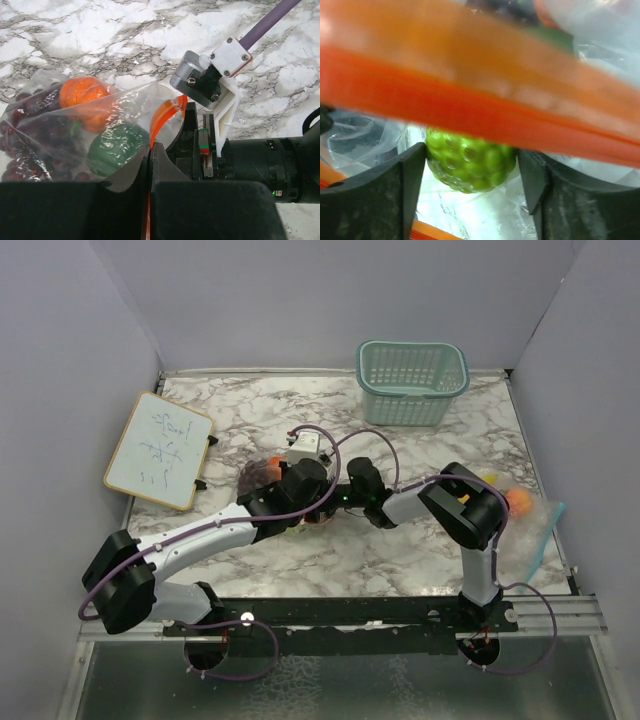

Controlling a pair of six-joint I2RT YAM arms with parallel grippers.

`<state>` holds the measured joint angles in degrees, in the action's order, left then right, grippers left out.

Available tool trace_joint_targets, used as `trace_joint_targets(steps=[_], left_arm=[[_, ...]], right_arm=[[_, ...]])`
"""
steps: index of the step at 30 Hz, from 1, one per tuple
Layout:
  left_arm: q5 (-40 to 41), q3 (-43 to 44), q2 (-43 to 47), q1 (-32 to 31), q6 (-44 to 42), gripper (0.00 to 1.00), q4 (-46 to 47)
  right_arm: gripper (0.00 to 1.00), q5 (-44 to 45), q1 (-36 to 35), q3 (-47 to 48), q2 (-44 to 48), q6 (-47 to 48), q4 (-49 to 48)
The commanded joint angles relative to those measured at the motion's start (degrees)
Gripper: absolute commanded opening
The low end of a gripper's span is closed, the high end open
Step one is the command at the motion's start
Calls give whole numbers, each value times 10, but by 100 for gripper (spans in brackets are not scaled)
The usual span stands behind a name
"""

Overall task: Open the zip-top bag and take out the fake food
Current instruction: Pick up the fake fruit from the zipper food storage bag.

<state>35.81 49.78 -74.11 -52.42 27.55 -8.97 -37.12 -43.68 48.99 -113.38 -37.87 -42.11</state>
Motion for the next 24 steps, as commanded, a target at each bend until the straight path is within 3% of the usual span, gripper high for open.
trace_joint_targets(steps=[1,8,16,19,24], left_arm=[[-63,5,22,-15,26,0,83],[-56,-8,40,-8,25,0,76],[-54,-17,46,4,21,0,70],[-55,-21,43,11,22,0,70],[-62,-23,38,21,22,0,77]], right_arm=[[65,-13,-33,-35,-5,-23,-130],[50,9,-33,-63,35,-14,-132],[44,69,-9,-102,117,5,-73],[44,94,3,-115,158,16,-31],[45,190,8,-100,218,67,128]])
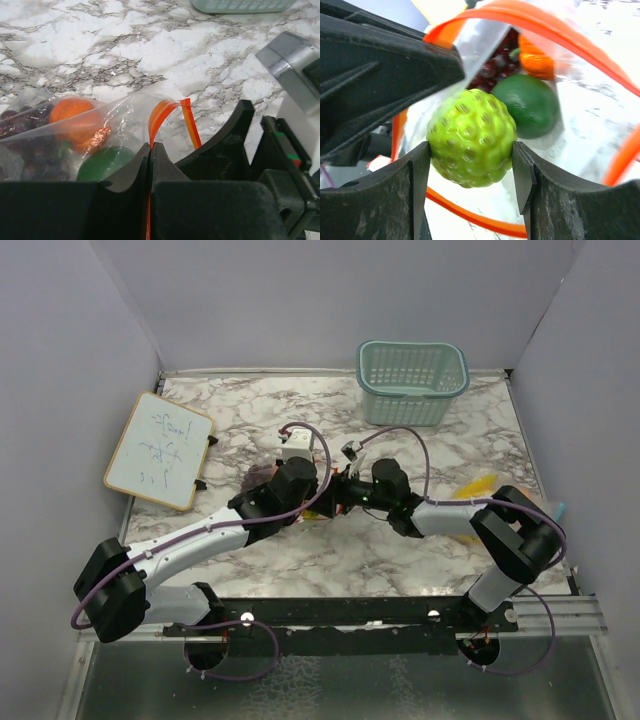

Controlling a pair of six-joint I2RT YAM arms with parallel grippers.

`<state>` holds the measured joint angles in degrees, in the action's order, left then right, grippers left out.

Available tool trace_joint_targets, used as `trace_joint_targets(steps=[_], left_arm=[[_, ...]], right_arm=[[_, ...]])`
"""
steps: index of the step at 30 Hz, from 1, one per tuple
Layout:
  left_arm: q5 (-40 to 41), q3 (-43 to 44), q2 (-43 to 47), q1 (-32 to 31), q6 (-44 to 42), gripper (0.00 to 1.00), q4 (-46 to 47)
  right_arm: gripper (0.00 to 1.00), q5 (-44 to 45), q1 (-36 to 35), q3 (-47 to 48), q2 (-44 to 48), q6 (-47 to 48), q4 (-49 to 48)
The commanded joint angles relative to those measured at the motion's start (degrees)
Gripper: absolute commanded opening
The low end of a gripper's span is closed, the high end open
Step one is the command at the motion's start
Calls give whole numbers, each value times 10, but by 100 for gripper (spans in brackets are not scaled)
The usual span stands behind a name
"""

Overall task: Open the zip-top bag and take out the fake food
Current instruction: Pick up the fake fruit from the zipper food storage bag.

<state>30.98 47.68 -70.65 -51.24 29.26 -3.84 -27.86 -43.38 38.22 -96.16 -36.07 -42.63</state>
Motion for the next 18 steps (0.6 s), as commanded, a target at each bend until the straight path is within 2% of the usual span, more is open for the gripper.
trace_joint_targets(steps=[1,6,12,18], left_arm=[[-15,-2,2,11,5,0,26],[-21,-4,-4,17,5,0,29],[-26,-10,-13,22,6,0,33],[-47,-13,-31,24,13,0,48]], right_arm=[[45,115,6,8,59,56,153],[50,130,42,16,114,94,246],[50,116,118,-4,208,123,285],[50,53,253,28,228,123,302]])
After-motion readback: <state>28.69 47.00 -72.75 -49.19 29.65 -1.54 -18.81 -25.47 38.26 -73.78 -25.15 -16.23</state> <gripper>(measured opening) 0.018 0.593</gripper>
